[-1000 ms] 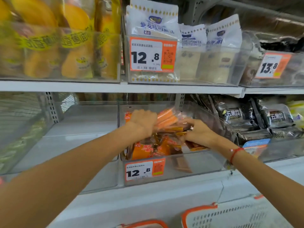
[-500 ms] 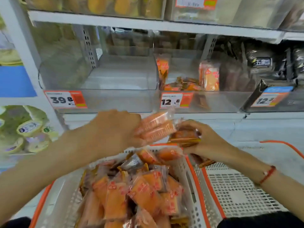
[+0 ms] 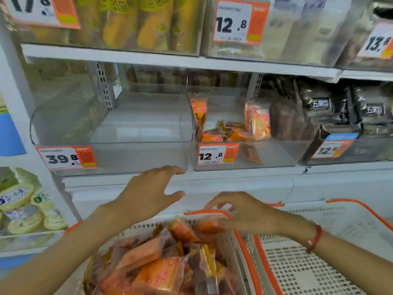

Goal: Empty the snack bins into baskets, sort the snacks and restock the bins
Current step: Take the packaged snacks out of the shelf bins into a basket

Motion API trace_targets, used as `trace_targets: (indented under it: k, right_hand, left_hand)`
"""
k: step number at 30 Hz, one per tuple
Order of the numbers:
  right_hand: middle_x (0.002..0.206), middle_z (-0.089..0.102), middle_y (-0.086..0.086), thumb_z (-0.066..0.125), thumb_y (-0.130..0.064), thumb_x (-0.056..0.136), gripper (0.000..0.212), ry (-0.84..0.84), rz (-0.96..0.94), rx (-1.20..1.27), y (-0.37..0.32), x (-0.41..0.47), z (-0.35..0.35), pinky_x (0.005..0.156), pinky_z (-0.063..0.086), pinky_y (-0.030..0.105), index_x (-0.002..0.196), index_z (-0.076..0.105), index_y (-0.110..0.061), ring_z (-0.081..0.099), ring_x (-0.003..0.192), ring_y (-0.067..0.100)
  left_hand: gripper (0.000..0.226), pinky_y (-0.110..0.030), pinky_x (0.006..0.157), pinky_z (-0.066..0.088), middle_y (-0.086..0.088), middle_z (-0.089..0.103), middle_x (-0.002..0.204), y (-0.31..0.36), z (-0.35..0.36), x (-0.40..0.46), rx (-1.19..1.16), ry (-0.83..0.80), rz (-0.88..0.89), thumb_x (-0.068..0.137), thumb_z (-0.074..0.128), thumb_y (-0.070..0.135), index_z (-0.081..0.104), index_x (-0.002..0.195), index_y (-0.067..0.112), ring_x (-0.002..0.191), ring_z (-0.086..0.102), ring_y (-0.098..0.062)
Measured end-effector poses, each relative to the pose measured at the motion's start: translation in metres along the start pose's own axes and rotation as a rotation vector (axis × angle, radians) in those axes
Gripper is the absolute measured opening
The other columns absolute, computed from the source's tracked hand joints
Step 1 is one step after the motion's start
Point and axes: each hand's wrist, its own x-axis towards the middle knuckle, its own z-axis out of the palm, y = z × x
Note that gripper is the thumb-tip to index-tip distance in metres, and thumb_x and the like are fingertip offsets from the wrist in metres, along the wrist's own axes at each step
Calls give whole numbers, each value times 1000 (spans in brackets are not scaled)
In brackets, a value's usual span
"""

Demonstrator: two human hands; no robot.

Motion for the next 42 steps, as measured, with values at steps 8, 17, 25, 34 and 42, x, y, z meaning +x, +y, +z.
trace_targets:
  k: [8, 17, 25, 34, 42]
  right_hand:
    - [88, 72, -10, 62, -12, 87, 19, 877, -51, -76, 35, 60, -139, 74, 55, 37, 90, 72, -28, 66, 80, 12]
    - [155, 25, 10, 60, -27, 89, 82, 322, 406, -1021, 144, 156, -212, 112, 29, 46, 153, 10, -14, 25, 142, 30]
    - [159, 16, 11, 57, -15, 93, 82, 139, 471, -1301, 149, 190, -221, 109, 34, 46, 155, 5, -24, 25, 143, 32]
    - [150, 28, 14, 74, -38, 77, 84, 329, 435, -1427, 132, 144, -213, 113, 25, 45, 146, 32, -14, 27, 139, 29]
    - [125, 53, 10, 60, -8, 85, 58, 374, 472, -1065, 112, 103, -199, 77, 47, 38, 138, 38, -17, 61, 109, 30]
  left_hand:
    - [30, -26, 93, 45, 16, 58, 107, 57, -49, 144, -394, 491, 216, 94, 56, 13, 60, 119, 29, 104, 56, -5]
    - [47, -38, 98, 37, -12, 46, 138, 56, -33, 242, 616, -179, -70, 99, 47, 39, 42, 140, 14, 124, 44, -29]
    - [29, -31, 71, 39, -7, 60, 117, 55, -29, 241, 527, -144, 50, 93, 51, 8, 61, 120, 16, 95, 56, -22]
    - [51, -26, 72, 44, 16, 58, 123, 56, -42, 198, 6, 336, 229, 81, 68, 7, 60, 120, 38, 110, 56, -11]
    - [51, -16, 82, 51, 21, 59, 124, 58, -43, 112, -433, 702, 426, 78, 74, 1, 65, 115, 34, 112, 55, -2]
